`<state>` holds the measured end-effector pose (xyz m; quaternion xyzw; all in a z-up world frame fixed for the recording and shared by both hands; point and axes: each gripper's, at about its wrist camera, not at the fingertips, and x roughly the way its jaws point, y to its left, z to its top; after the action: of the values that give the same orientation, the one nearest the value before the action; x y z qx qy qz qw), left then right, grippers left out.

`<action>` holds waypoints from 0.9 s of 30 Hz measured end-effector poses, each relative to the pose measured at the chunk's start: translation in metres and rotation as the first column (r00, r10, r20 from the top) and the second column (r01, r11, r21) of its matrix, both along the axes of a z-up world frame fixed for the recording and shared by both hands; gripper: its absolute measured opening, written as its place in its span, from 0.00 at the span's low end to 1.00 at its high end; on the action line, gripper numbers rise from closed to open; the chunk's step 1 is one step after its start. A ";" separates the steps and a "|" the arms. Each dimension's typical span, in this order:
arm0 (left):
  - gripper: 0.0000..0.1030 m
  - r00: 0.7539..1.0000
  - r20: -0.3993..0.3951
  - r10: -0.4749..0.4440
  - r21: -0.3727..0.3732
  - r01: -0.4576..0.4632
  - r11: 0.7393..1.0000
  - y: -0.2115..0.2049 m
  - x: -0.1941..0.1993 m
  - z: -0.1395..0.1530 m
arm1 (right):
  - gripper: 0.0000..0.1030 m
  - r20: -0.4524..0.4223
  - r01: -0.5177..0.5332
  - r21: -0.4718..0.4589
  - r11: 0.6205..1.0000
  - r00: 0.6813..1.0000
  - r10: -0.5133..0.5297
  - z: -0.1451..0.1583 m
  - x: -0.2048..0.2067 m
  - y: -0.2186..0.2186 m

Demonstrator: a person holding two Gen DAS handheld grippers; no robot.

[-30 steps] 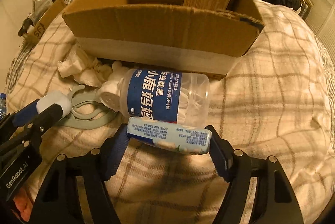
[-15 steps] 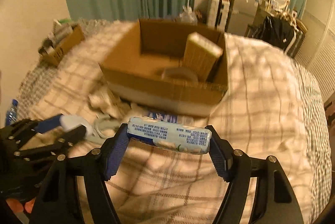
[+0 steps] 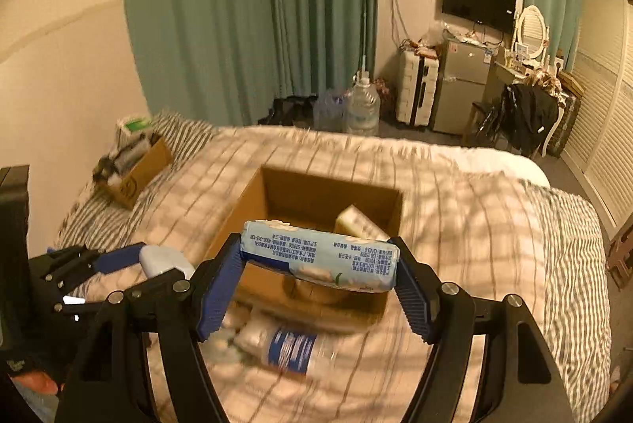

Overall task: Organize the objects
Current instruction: 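Carry the earbud case and tube box into the cardboard box and release both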

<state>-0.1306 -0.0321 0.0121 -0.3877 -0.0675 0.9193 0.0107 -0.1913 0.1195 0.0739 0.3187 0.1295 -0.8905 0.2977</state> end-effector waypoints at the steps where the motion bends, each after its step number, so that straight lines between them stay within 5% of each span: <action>1: 0.49 1.000 -0.008 -0.005 0.001 0.005 1.000 0.001 -0.006 0.002 | 0.69 -0.001 0.005 -0.002 1.000 1.000 -0.005 0.002 -0.006 -0.001; 9: 0.49 0.999 -0.017 -0.033 0.006 0.033 0.999 0.009 -0.069 -0.002 | 0.69 0.048 0.041 -0.034 0.999 0.998 -0.040 -0.009 -0.075 -0.015; 23: 0.52 0.997 -0.003 -0.073 -0.033 0.073 0.997 0.020 -0.130 -0.060 | 0.71 0.164 0.088 -0.065 0.994 0.983 -0.076 -0.071 -0.153 -0.036; 27: 0.92 0.998 -0.037 -0.043 -0.054 0.041 0.998 0.016 -0.126 -0.057 | 0.90 0.161 0.097 -0.123 0.988 0.984 -0.076 -0.068 -0.153 -0.027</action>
<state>-0.2562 -0.0161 -0.0445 -0.3717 -0.0348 0.9275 0.0210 -0.3438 0.0928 0.0061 0.3724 0.0336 -0.8816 0.2881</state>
